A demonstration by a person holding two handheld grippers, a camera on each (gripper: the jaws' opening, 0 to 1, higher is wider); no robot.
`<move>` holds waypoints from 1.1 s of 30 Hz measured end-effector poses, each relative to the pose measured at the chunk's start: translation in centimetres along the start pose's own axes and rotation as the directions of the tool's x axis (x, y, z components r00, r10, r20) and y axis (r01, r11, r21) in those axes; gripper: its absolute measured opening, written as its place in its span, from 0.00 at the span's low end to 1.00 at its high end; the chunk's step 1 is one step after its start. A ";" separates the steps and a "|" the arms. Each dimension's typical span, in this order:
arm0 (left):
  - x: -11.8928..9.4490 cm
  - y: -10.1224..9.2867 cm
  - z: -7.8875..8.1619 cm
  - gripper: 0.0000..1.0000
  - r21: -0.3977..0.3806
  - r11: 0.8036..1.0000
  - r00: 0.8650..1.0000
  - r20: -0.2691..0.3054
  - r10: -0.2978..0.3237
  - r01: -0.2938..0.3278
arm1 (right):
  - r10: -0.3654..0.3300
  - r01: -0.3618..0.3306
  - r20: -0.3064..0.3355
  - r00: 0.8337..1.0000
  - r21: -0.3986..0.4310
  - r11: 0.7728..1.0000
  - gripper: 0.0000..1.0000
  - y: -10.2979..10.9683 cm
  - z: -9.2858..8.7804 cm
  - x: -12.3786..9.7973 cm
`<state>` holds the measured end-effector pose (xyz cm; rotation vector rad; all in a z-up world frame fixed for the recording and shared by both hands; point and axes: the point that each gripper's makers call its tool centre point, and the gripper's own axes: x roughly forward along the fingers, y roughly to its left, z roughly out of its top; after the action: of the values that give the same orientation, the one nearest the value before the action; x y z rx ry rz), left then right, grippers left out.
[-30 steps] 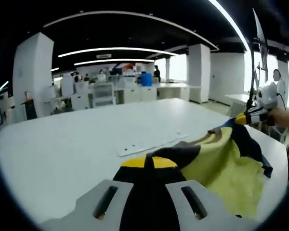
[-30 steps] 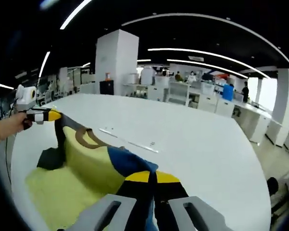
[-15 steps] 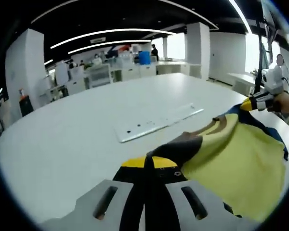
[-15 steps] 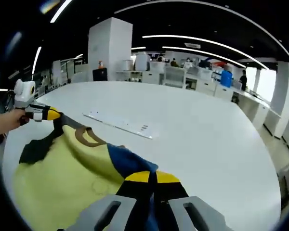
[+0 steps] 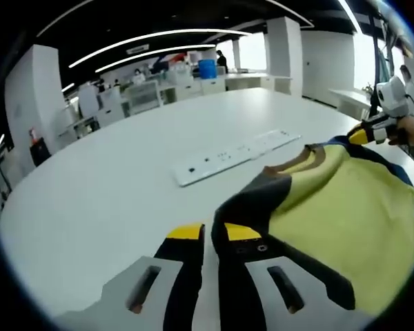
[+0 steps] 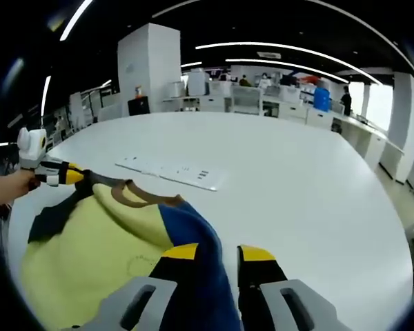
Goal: Fold the garment on the visible template until the final outline fits inside the template.
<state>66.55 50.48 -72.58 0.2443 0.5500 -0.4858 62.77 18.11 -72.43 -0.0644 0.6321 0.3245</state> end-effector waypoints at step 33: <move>-13.1 -1.3 -3.4 0.59 -0.116 0.992 0.998 0.052 -0.039 0.045 | 0.167 -0.173 -0.078 0.983 -0.067 0.983 0.81 5.8 -4.9 -11.4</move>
<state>54.66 55.50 -68.27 0.1081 0.5343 -0.4970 49.46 19.66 -69.44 -0.0931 0.6989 0.5125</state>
